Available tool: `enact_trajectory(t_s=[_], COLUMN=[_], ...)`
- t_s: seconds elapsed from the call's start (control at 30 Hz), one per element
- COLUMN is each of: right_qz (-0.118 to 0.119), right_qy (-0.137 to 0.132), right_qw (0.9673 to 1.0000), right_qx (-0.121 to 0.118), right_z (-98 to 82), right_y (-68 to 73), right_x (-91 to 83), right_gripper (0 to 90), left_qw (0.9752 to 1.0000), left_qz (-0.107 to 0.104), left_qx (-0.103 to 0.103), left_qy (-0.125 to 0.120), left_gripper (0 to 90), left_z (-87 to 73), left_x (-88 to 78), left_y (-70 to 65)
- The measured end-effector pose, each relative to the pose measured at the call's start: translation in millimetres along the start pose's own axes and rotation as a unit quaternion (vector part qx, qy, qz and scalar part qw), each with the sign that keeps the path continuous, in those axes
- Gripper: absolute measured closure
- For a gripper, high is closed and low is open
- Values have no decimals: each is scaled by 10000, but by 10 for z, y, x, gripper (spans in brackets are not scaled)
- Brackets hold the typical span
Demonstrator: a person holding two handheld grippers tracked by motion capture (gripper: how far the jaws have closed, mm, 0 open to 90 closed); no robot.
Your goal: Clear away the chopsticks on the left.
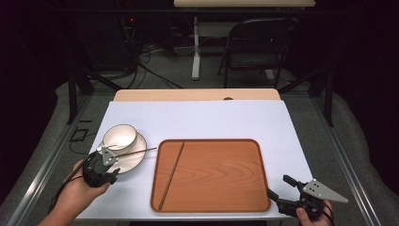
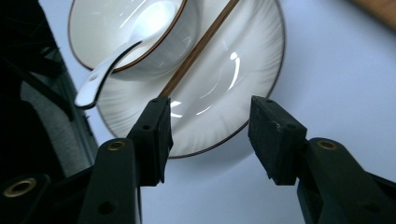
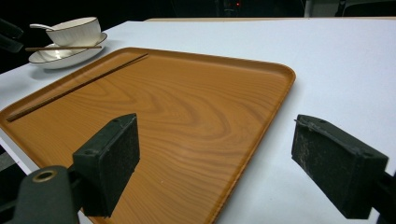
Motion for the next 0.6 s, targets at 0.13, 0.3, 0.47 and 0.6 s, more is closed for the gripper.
enact_trajectory(t_s=[0.13,0.3,0.47,0.6], right_qz=[4,5,14,10], right_qy=[5,18,40,25], right_qw=[10000,10000,10000,10000], right_qx=[-1,14,40,44], right_z=[0,-1,-2,-1], right_y=[-1,-3,-2,-2], right_x=[2,3,7,6], right_gripper=[146,146,146,146], left_qw=[9996,9963,9910,9889], left_qz=[165,486,737,843], left_qx=[213,706,1105,1213], left_qy=[81,42,164,177], left_gripper=[510,537,610,611], left_z=[-53,-110,-137,-140], left_x=[24,49,72,106], left_y=[64,162,196,220])
Point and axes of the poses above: each handheld gripper's, and its own axes: x roughly forward along the jaws, z roughly out of its top, y roughly to its left, the point moved 6 cm from there along x, roughly forward along the jaws, and after that the axes turned 9 degrees about y, right-handed, at the moved point
